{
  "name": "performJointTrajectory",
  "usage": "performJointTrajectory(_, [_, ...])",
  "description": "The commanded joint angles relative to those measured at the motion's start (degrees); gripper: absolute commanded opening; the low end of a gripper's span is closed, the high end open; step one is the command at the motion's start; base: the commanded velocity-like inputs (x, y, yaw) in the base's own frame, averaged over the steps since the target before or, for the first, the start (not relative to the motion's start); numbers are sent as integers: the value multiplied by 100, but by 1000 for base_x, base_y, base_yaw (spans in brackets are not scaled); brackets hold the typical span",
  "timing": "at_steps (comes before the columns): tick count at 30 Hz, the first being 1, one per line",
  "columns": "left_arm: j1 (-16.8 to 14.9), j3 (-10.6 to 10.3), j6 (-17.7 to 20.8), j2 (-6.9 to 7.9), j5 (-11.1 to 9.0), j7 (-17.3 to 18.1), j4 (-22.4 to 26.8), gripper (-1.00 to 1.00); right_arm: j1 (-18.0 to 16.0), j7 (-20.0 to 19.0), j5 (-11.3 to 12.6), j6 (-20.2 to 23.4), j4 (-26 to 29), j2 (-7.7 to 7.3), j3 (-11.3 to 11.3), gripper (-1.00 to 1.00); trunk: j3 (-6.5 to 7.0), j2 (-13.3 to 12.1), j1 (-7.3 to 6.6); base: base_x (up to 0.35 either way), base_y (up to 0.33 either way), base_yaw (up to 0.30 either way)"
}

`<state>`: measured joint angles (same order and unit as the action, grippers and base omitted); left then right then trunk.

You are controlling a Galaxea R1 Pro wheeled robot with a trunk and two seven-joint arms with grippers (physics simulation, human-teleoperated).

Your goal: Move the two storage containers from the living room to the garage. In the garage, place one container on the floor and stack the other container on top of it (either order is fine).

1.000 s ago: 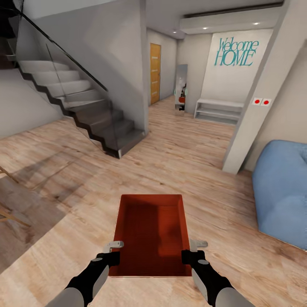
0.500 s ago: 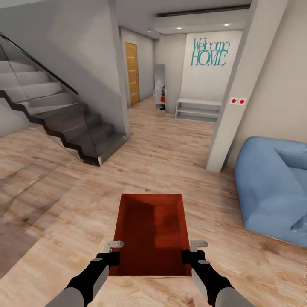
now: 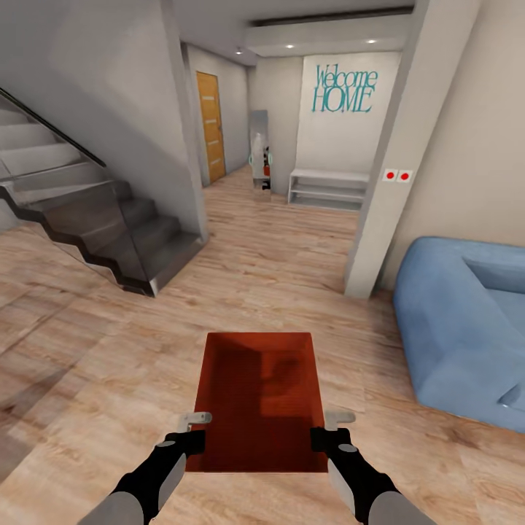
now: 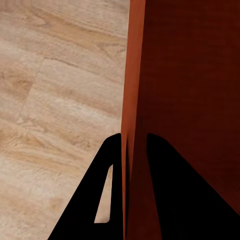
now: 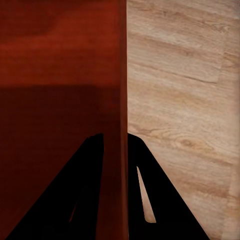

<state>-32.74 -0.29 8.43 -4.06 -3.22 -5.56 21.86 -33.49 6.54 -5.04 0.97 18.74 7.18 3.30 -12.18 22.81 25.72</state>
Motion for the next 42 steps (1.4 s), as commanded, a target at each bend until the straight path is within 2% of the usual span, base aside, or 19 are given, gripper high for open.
performJointTrajectory(1, [4, -94, 36, 39, 75, -51, 3, -100, -8, 348, -93, 8, 234, -130, 91, -100, -11, 10, 6, 337, 0, -1])
performJointTrajectory(42, [4, -94, 28, 40, 75, -51, -3, -100, -8, 348, -94, 8, 234, -137, 97, -100, -11, 10, 6, 337, 0, 0])
